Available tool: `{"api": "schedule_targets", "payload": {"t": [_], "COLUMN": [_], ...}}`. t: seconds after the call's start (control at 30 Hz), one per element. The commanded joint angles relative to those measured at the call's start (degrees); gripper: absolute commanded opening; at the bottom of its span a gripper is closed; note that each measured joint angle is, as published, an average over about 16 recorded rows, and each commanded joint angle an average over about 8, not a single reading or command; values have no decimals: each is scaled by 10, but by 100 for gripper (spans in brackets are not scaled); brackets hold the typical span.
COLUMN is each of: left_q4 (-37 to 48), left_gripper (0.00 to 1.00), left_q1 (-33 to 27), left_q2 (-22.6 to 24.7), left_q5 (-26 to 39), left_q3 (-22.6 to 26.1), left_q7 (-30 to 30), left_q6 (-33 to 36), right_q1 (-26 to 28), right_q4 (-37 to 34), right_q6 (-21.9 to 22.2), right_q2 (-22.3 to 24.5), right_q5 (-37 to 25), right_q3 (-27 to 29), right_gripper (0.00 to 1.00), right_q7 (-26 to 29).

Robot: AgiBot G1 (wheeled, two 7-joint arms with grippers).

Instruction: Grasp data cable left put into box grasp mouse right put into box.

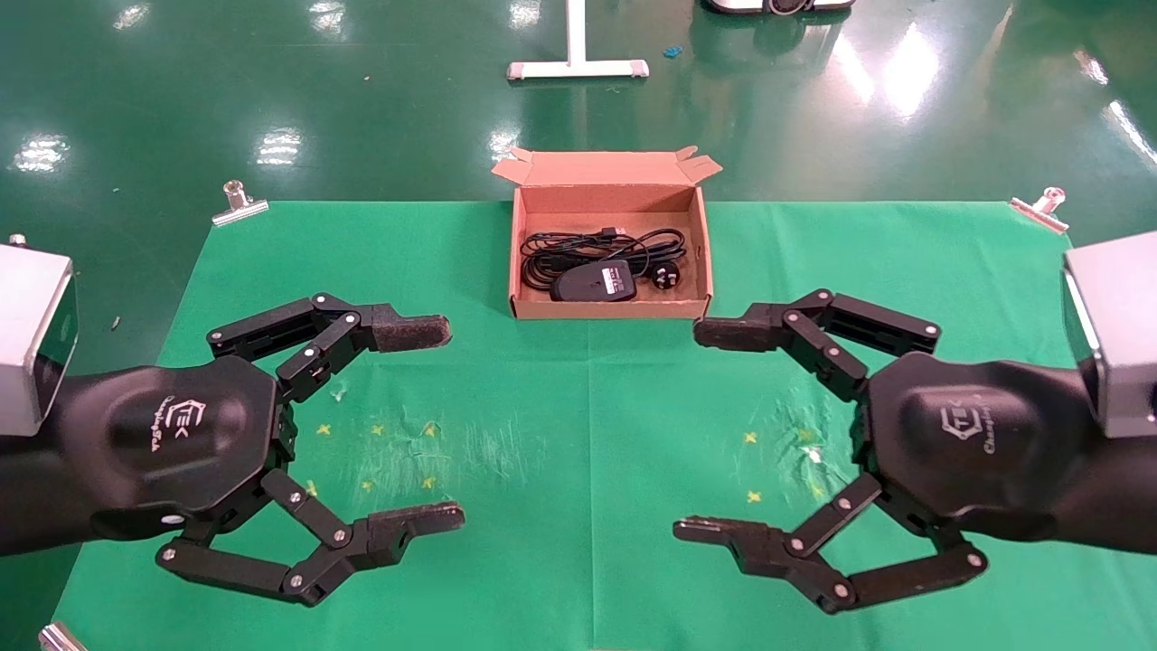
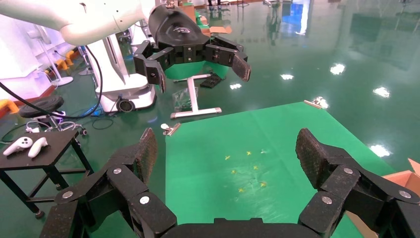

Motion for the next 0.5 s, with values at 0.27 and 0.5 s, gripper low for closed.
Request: {"api": "schedule_targets", "payload": {"t": [0.27,0.5], "left_q4": [0,0], "left_gripper": [100,100], "left_q1": [0,0], "left_q2": [0,0], "left_q5": [0,0], "left_q3": [0,0], "left_q7": [0,0], "left_q6": [0,0], "right_q1": [0,0], "right_q4": [0,0], "right_q6": [0,0], "right_q2": [0,0], "right_q5": [0,0], "right_q3": [0,0], "right_gripper": [100,100], "right_q7": [0,0]}}
